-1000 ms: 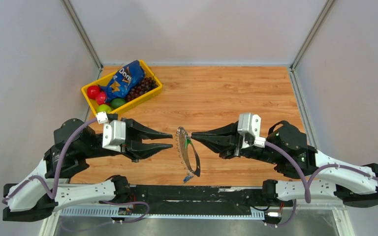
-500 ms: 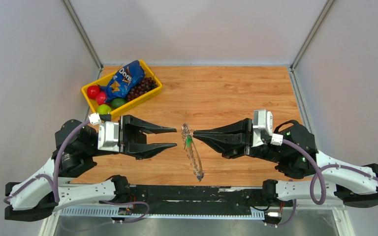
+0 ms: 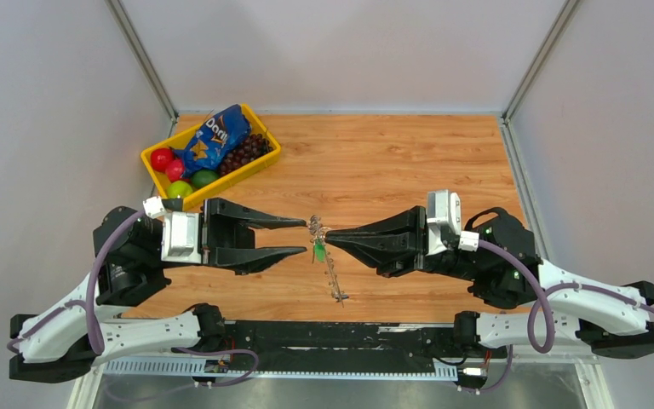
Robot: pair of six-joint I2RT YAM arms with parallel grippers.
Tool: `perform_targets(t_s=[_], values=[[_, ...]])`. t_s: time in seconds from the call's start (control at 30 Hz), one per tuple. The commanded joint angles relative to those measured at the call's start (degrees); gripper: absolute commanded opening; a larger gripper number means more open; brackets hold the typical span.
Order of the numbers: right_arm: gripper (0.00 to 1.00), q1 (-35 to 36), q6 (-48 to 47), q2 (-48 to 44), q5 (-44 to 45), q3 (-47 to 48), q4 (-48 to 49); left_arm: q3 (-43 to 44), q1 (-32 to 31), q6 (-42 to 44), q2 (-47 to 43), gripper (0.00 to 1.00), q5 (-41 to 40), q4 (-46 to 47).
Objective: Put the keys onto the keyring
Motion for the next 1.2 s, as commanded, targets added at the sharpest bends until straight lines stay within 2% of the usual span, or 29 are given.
perform_targets(t_s=[0.0, 0.07, 0.43, 0.6, 0.8, 1.17], values=[[0.00, 0.10, 1.42, -0.14, -0.76, 2.38, 5.59, 0.01, 0.06, 0.45, 0.96, 0.45, 1.85, 2.77], [0.00, 0.12, 1.53, 0.02, -0.91, 2.62, 5.78, 0.01, 0.05, 0.46, 1.17, 0.42, 2.31, 2.57], [0.00, 0.12, 1.54, 0.92, -1.49, 3.53, 6.11, 0.16, 0.05, 0.95, 1.56, 0.37, 3.72, 1.42], [0.00, 0.16, 1.54, 0.96, -1.54, 3.60, 6.47, 0.18, 0.05, 1.34, 1.59, 0.25, 3.65, 0.85], [0.00, 0.14, 1.63, 0.53, -1.35, 3.10, 7.79, 0.11, 0.05, 1.54, 1.34, 0.19, 3.39, 0.34], [0.00, 0.13, 1.49, 0.26, -0.84, 2.59, 9.34, 0.01, 0.05, 1.85, 0.45, 0.16, 2.66, 0.01]])
